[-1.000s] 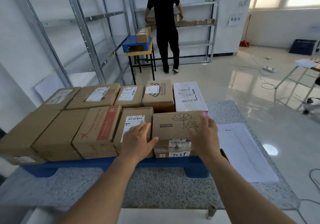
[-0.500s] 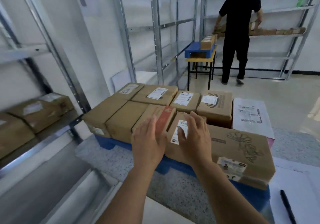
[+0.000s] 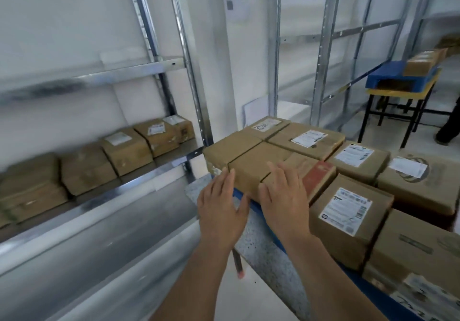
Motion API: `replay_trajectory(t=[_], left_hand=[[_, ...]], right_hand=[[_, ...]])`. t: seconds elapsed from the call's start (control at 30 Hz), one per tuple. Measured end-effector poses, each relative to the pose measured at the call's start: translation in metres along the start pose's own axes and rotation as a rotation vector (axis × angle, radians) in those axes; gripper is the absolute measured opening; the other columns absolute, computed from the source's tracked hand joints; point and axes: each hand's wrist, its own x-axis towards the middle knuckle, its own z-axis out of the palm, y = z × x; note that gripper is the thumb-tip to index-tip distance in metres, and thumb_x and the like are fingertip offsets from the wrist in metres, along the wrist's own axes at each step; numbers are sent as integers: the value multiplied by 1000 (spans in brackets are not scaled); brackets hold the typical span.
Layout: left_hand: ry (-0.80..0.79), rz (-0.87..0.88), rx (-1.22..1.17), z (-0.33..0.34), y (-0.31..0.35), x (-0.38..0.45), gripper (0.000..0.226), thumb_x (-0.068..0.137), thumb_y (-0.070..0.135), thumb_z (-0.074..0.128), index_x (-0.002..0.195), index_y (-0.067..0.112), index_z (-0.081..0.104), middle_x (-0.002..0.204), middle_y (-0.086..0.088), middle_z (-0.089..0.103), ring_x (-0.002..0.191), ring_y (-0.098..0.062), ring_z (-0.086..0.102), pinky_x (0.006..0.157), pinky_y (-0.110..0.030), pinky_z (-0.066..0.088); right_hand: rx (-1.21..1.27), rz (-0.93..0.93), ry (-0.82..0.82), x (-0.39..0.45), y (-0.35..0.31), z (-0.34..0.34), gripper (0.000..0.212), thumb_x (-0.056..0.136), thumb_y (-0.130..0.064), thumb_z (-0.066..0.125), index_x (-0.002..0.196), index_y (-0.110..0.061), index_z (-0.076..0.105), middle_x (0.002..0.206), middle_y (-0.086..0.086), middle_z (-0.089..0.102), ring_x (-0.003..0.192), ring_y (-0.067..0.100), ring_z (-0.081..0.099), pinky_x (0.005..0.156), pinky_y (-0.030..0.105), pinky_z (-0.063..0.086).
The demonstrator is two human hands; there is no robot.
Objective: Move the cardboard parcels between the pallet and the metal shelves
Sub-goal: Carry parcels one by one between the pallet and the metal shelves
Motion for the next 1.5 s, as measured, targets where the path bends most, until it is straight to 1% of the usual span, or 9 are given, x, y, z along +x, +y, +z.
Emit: replay_trajectory(t=[0.13,0.3,0.43,0.6,0.77,0.87,0.97,1.23,1.5], left_hand=[[62,-55,56,-26,-40,-5,62,93,50,40,148,26,23,155,5,23,141,-14,20,113,-29,10],[159,-162,90,-81,-106,-11,61,94,53,35,148,28,21,156,7,19,142,-12,17,114,-32,10],[261,-239,112,-133,-166,-24,60,94,51,38,147,28,25,155,6,23,141,-15,20,113,-34,13],[359,-358,187,-198,-251,-60,59,93,49,43,146,27,28,153,6,27,139,-16,27,112,-37,19],[465,-494,303,-265,-332,-114,58,92,45,50,143,21,36,150,2,35,136,-20,33,109,-38,24],[518,-604,367,-299,-372,-150,58,92,45,50,143,22,37,149,2,37,137,-19,31,110,-36,21],[589,-687,402,-326,-401,-182,58,90,41,56,141,19,40,146,-1,41,136,-21,35,109,-38,25],[657,-956,497,-380,-472,-259,62,92,50,46,146,25,28,153,6,28,141,-15,23,113,-33,15],[705,-1132,614,-447,-566,-303,63,92,57,35,148,31,22,155,11,20,142,-10,16,113,-28,9]], right_hand=[[66,-70,-61,-5,-43,27,42,87,-14,63,128,-7,55,131,16,53,120,30,50,99,39,38],[107,-149,-186,-6,-117,64,46,93,-24,53,137,-18,44,144,3,40,133,18,34,110,33,25],[150,-250,-260,-12,-192,100,47,95,-28,48,141,-21,39,149,3,34,136,18,29,112,33,22],[208,-374,-331,-49,-292,154,48,96,-32,46,142,-22,37,148,1,34,135,16,31,110,33,26],[354,-505,-428,-99,-390,202,48,95,-30,49,141,-21,40,147,1,35,135,17,32,108,34,31],[427,-578,-486,-132,-444,223,47,95,-29,50,141,-20,42,147,1,36,135,18,33,106,34,31],[470,-664,-543,-162,-488,241,48,94,-29,50,141,-21,42,146,-1,37,135,17,32,106,33,31],[647,-809,-656,-238,-587,284,44,89,-20,60,132,-13,54,134,8,51,125,25,46,100,38,39],[751,-940,-772,-295,-704,345,44,91,-23,58,134,-14,52,135,8,50,126,24,44,100,36,37]])
